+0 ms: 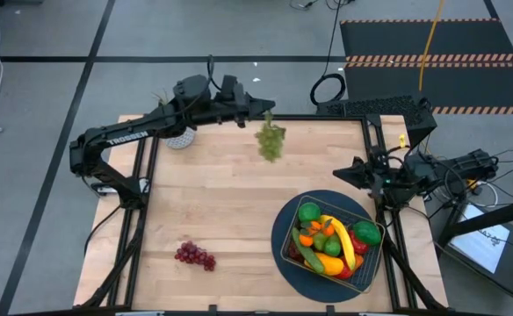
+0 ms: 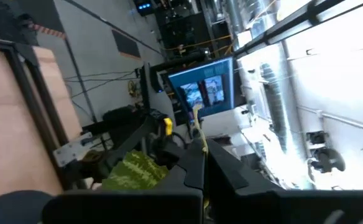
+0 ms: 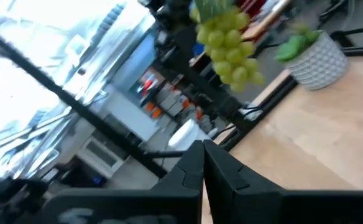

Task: Build produce basket
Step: Put the top grapes into the gold wire basket

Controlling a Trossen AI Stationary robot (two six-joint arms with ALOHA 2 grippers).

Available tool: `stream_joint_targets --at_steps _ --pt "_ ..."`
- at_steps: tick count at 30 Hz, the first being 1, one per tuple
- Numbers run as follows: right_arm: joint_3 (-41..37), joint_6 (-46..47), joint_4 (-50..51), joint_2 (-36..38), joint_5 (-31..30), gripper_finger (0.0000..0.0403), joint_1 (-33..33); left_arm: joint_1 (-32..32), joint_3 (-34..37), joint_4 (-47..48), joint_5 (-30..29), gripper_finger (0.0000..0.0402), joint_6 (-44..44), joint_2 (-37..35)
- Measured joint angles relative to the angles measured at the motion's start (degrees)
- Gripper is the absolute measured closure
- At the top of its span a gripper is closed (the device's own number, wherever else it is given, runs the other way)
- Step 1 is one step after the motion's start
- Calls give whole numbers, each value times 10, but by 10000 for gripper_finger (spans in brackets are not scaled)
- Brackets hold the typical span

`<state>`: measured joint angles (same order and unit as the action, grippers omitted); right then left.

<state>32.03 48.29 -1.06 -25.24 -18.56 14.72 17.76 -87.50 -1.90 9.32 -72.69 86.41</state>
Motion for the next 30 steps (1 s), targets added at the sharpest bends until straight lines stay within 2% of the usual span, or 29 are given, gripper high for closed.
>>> stream_joint_targets --at_steps 8,21,30 --pt "0 -40 5 23 62 403 0 -8 0 38 -5 400 50 1" --pt "0 -43 35 24 143 403 0 -44 0 69 -81 399 77 0" --pt "0 -40 35 25 148 403 0 -45 0 120 -119 397 105 0"
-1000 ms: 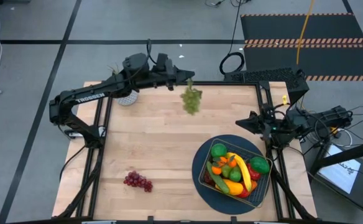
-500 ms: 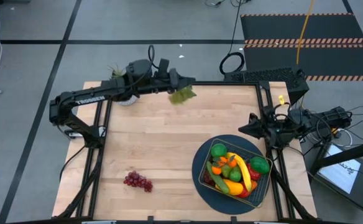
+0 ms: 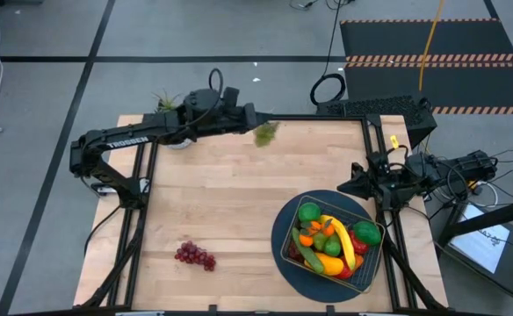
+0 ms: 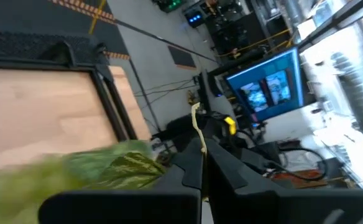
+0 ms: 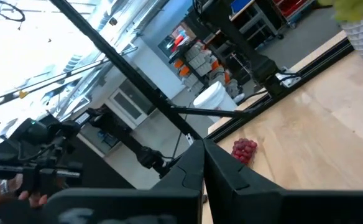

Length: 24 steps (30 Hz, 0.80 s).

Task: Build produce basket
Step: Put the top grapes into the gold wire basket

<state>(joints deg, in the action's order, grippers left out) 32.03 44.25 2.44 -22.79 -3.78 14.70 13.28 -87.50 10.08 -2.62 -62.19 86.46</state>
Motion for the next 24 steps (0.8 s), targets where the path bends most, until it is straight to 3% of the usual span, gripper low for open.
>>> stream_joint_targets --at_steps 7,15,24 --pt "0 0 0 2 11 403 0 -18 0 -23 -26 395 41 0" --pt "0 -15 10 23 11 403 0 -69 0 -121 -50 398 100 7" --pt "0 -20 97 62 -8 403 0 -150 0 -198 -60 399 102 43"
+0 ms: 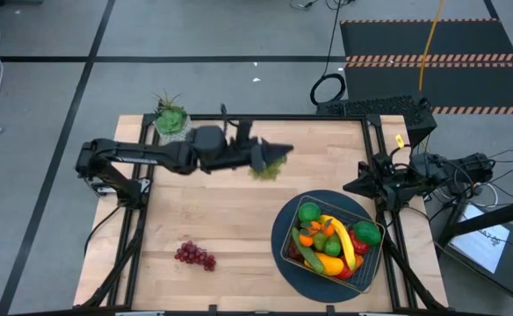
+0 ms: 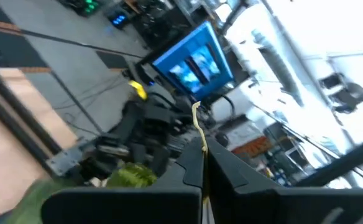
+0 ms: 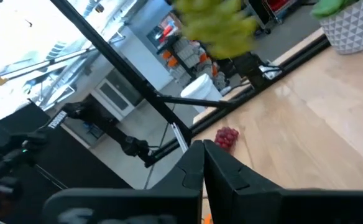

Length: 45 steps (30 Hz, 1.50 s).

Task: Build produce basket
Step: Put the top grapes into the gold wire basket

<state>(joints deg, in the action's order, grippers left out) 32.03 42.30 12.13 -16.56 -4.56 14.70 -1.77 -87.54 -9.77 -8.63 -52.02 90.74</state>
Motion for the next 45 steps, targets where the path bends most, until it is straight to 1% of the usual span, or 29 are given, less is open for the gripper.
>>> stream_joint_targets --at_steps 2,4,6,9,11,16,18,20,22,25,27,31,34,36,41,45 --pt "0 0 11 6 0 403 0 -18 -4 -27 -5 398 7 17" --pt "0 0 16 11 -1 403 0 -31 -23 -21 -7 398 20 34" --pt "0 -4 17 18 -2 403 0 -44 -57 -15 -7 399 47 61" --pt "0 -12 20 27 -6 403 0 -54 -128 14 -1 398 86 106" --pt "2 -14 23 34 -21 403 0 -57 -185 46 9 398 107 142" --pt "42 -21 77 36 -81 403 0 -56 -322 134 48 397 140 231" --pt "63 -36 98 36 -105 403 0 -56 -367 148 64 395 150 266" --pt "82 -58 113 36 -125 403 0 -54 -395 152 78 394 155 291" --pt "96 -81 117 36 -145 403 0 -54 -409 148 85 397 151 311" --pt "110 -112 120 37 -163 403 0 -54 -410 151 91 398 140 330" --pt "115 -126 128 37 -167 403 0 -53 -410 147 93 395 141 341" --pt "115 -138 141 36 -168 403 0 -56 -410 135 115 397 144 369" --pt "115 -147 143 35 -169 403 0 -57 -410 111 119 397 142 395" --pt "115 -149 143 35 -179 403 0 -57 -410 109 127 393 139 407" --pt "115 -149 141 35 -184 403 0 -57 -410 116 149 395 129 418" --pt "115 -147 141 35 -183 403 0 -59 -410 152 162 396 141 417"
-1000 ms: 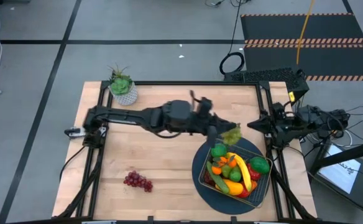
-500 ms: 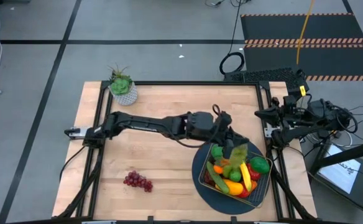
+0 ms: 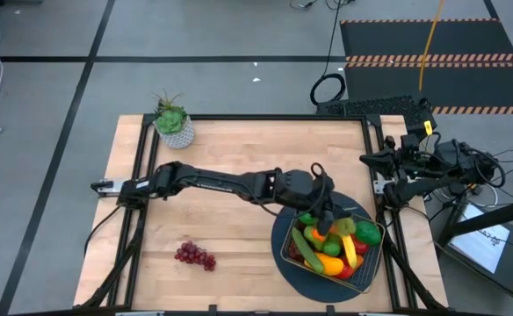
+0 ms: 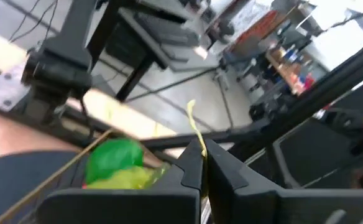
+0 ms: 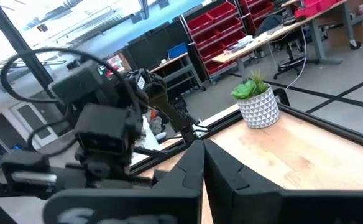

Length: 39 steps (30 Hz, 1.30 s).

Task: Build produce basket
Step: Put the top grapes into the gold wire basket, then put the grapes into the gold wire basket

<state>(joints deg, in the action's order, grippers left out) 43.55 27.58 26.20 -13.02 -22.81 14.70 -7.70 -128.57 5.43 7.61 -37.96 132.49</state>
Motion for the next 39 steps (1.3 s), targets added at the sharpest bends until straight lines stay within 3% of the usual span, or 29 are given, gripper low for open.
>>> stream_joint_targets --at_steps 11,19,25,32,39 --pt "0 2 0 0 3 403 0 -2 0 38 28 310 3 0" --pt "0 34 8 0 43 403 0 22 0 91 68 265 -66 -31" --pt "0 86 45 0 80 403 0 25 0 271 50 291 -45 -90" --pt "0 97 64 0 81 403 0 -12 3 569 3 311 -55 -118" --pt "0 98 74 0 81 403 0 -76 28 711 -1 311 -86 -126"
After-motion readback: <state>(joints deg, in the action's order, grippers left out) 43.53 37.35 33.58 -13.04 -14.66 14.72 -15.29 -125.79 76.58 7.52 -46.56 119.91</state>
